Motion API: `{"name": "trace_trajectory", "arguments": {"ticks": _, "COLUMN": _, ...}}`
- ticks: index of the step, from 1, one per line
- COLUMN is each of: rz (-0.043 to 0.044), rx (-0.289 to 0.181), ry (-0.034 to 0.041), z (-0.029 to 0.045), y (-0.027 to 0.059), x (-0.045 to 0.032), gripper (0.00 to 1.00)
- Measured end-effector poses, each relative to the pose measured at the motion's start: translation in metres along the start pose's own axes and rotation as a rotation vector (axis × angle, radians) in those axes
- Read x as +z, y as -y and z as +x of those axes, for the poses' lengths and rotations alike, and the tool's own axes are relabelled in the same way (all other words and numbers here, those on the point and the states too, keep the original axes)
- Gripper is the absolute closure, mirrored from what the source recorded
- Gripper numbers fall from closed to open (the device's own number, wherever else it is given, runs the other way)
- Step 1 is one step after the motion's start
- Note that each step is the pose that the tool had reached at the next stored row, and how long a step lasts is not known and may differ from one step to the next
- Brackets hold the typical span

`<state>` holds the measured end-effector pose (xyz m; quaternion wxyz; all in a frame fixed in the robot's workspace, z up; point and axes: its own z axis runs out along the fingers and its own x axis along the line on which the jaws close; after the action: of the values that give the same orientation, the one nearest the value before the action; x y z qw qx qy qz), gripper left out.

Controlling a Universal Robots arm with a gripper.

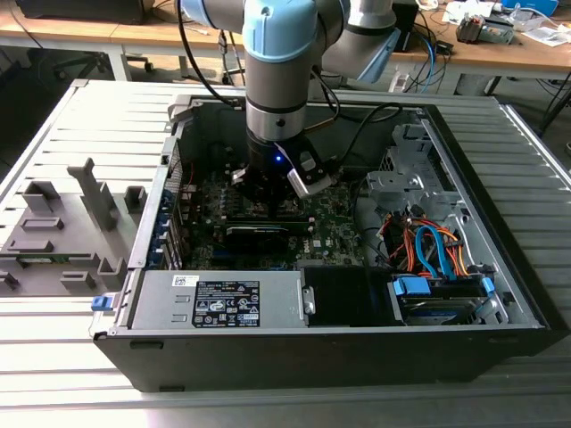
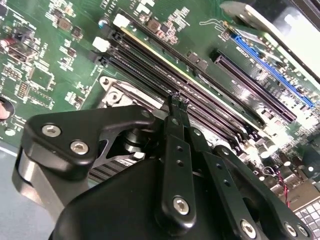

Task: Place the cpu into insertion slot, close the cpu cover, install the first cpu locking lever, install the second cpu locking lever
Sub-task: 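Install the second cpu locking lever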

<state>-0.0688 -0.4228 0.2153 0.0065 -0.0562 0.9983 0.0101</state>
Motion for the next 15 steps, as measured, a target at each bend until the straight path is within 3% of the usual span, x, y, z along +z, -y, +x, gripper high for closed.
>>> {"name": "trace_trajectory", "arguments": {"ticks": 15, "rz": -0.0021, "rx": -0.036, "ry": -0.0005, "z": 0.0205, "y": -0.0022, "x": 0.0010, "gripper": 0.89}}
